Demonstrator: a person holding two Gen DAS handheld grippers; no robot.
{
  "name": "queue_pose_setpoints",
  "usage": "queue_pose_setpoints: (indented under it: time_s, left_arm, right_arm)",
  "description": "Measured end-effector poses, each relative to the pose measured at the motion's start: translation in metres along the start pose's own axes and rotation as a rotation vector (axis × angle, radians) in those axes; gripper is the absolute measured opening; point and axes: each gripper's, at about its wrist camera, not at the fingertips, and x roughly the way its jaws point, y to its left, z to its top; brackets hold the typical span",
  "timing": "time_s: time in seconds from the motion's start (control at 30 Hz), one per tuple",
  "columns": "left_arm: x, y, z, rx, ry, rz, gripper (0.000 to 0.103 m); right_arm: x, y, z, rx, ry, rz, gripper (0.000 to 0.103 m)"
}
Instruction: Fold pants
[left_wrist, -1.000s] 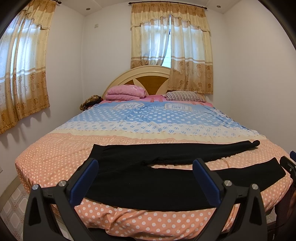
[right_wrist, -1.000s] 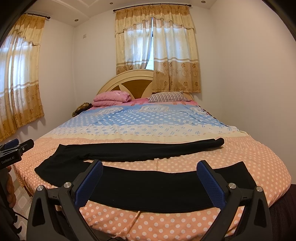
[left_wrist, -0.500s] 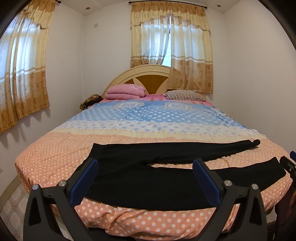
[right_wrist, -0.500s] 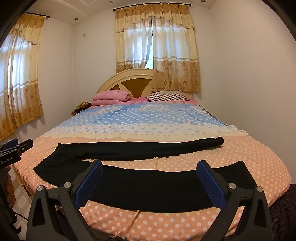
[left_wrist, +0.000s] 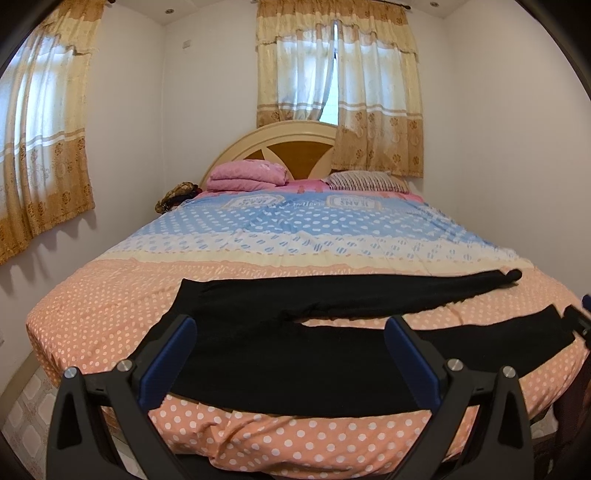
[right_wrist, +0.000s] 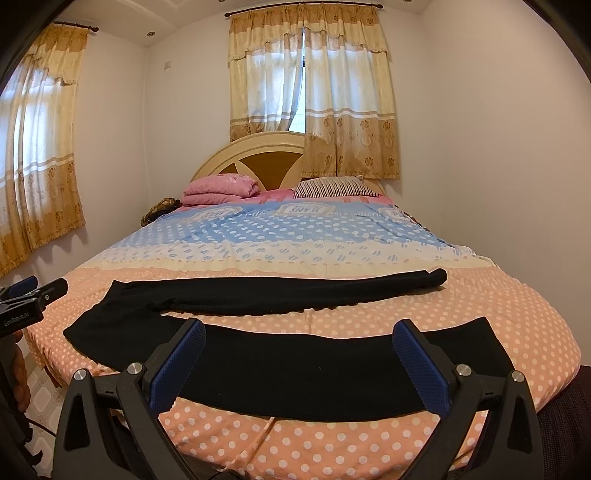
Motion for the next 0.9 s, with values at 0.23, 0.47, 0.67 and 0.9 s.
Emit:
queue_pose_setpoints:
  time_s: [0.23,0.47,0.67,0.9]
  left_arm:
    - [0.07,0.05,0.003,0.074,0.065,0.105,0.103]
    - [0.155,0.12,0.013,0.101,0.192,0.18,0.103]
    - [0.229,0.145,0.022,0.103,0.306,0.213,0.098]
    - [0.309,0.177,0.015,0.028,0.488,0.176,0.063]
  right_arm:
    - [0.027,-0.002,-0.014,-0.026,0.051,0.018,0.102]
    - [0.066,-0.008,-0.042,-0.052,0.139,0.043,0.102]
    - [0.092,-0.024,-0.05,-0.007,0.189,0.016,0.099]
    - [0.112,-0.038,-0.037,-0.007,0.212,-0.013,0.09]
